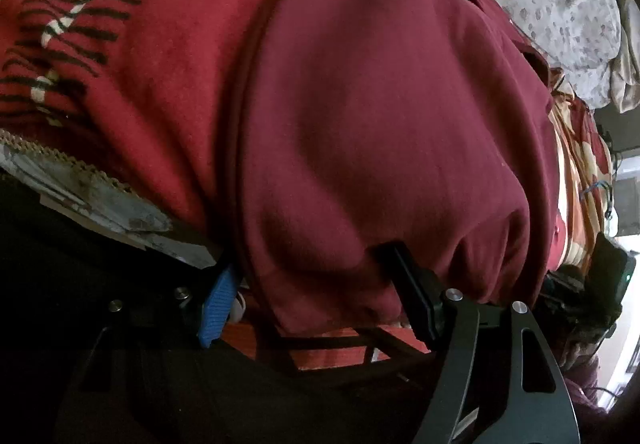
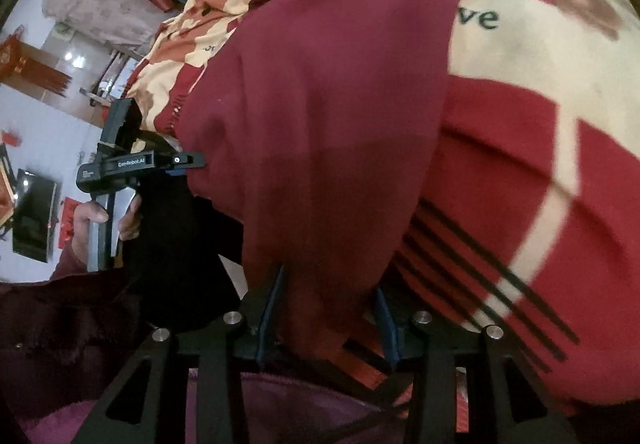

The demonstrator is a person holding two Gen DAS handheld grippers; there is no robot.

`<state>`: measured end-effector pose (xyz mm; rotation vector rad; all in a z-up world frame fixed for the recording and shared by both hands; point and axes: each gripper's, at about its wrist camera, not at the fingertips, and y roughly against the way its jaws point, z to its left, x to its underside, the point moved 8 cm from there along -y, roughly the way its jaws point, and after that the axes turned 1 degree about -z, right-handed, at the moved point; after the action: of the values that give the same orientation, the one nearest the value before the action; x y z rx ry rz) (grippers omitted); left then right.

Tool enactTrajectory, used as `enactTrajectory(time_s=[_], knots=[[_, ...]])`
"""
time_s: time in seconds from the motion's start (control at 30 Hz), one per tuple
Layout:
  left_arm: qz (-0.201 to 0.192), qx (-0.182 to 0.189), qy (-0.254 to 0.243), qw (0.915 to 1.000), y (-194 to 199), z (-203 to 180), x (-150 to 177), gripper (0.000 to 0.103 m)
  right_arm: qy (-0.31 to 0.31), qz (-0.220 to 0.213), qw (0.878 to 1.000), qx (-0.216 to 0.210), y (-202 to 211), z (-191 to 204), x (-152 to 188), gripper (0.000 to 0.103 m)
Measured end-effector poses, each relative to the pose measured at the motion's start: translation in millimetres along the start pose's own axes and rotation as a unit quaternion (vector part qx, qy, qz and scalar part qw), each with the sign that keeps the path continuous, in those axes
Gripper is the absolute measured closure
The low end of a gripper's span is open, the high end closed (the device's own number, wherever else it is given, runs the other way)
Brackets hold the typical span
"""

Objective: Fold small clothes

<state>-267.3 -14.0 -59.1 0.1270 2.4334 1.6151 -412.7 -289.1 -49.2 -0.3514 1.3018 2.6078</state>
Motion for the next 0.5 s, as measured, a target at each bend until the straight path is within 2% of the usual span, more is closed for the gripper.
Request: enactTrajectory(time_s=[0.23,0.4,0.5], knots=[[-0.015,-0.018,-0.005,0.9997,2,-3,1,0.033,0.031,-0.007,0.999,0.008,-2,12,-3,0.068],[-0.031,-0.042,-0.027,0.9983,5,-6,2,0.033,0.033,-0.007,0.999,0.012,-5,15,-6,0.068],[-0.032,-0.044,-0.028,0.9981,4,-4,3,0.033,0.034,-0.007,0.999,0.013,-6,17,-8,0.068]])
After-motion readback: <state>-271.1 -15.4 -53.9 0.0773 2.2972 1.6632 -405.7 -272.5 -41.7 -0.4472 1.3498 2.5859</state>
